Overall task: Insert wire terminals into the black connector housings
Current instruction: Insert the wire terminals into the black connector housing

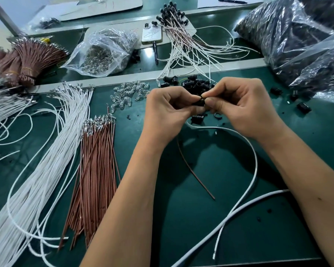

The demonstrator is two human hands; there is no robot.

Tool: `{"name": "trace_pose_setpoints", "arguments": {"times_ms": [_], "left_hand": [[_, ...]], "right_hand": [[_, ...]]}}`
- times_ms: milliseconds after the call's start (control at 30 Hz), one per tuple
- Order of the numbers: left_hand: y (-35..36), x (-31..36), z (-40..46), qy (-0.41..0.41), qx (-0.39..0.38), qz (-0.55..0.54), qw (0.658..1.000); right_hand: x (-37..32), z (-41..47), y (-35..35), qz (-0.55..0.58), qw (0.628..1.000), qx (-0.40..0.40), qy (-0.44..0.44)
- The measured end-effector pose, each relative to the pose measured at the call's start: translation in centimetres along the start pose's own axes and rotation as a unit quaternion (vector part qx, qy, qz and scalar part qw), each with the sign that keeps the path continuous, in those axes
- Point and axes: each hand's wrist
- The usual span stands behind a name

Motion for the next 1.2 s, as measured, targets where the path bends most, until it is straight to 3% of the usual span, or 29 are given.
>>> {"name": "trace_pose_setpoints", "arguments": {"times_ms": [200, 533, 833, 1000, 1200], "left_hand": [[0.0, 0.1, 0.0, -0.049, 0.014, -0.074, 0.996], [0.4, 0.2, -0.2, -0.003, -0.007, -0.034, 0.999], [1.1, 0.0, -0.1, -0.05, 0.028, -0.102, 0.993], [1.0, -0.1, -0.1, -0.052, 0.041, -0.097, 0.993], [1.2, -0.1, -0.3, -0.051, 0.041, -0.107, 0.992]], "right_hand": [[0.2, 0.1, -0.1, 0.038, 0.999, 0.003, 0.004], [0.2, 0.0, -0.1, 0.058, 0.998, -0.02, 0.026], [0.1, 0.2, -0.3, 0.159, 0.984, 0.003, 0.08], [-0.2, 0.1, 0.3, 0.156, 0.982, 0.032, 0.103], [-0.2, 0.1, 0.3, 0.165, 0.981, 0.013, 0.102]]}}
Point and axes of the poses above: each hand's wrist, its own z-axis towards the middle knuckle, its own y-axis out of the palm, x = y × z, and after that the axes turned 14 degrees about -z, right-handed
